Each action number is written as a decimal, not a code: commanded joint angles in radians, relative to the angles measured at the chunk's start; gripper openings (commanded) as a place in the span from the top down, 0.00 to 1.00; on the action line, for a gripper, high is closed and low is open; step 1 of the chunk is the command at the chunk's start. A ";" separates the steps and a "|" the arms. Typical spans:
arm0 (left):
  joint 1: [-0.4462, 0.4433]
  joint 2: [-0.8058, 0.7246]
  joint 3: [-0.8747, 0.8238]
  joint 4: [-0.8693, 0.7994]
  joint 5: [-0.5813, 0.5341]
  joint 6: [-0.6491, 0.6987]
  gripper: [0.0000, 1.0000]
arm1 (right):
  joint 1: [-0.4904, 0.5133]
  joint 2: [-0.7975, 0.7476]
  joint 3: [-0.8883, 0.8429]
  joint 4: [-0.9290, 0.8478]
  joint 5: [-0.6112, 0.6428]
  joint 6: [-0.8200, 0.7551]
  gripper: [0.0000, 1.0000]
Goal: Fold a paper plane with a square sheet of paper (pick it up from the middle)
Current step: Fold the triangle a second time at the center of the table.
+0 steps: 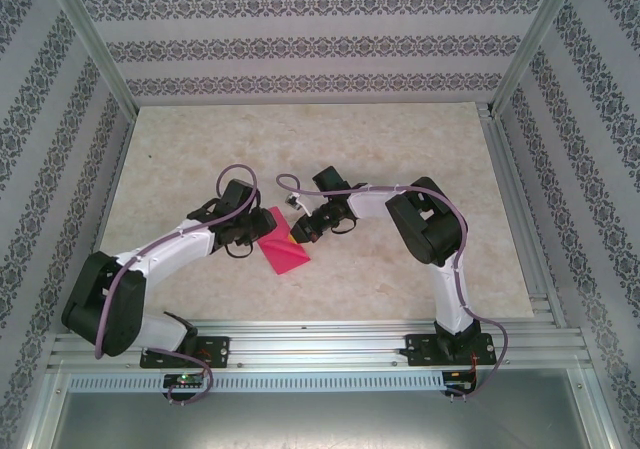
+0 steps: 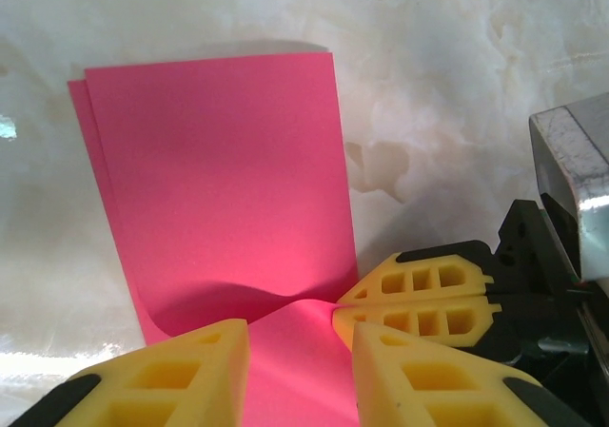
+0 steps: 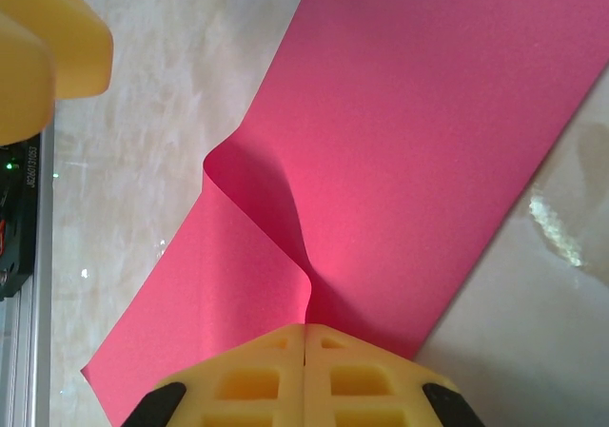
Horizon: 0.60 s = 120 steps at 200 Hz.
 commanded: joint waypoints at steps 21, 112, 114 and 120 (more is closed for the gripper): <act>-0.011 -0.024 -0.007 0.041 0.018 -0.029 0.65 | 0.017 -0.052 -0.018 0.005 -0.014 -0.019 0.95; -0.019 -0.019 -0.016 0.045 0.030 -0.035 0.65 | 0.019 0.001 0.024 -0.034 0.007 -0.023 0.95; -0.019 -0.020 -0.016 0.045 0.030 -0.036 0.65 | 0.020 0.002 0.025 -0.036 0.005 -0.023 0.95; -0.021 -0.019 -0.018 0.050 0.033 -0.036 0.65 | 0.020 0.005 0.027 -0.042 0.003 -0.026 0.95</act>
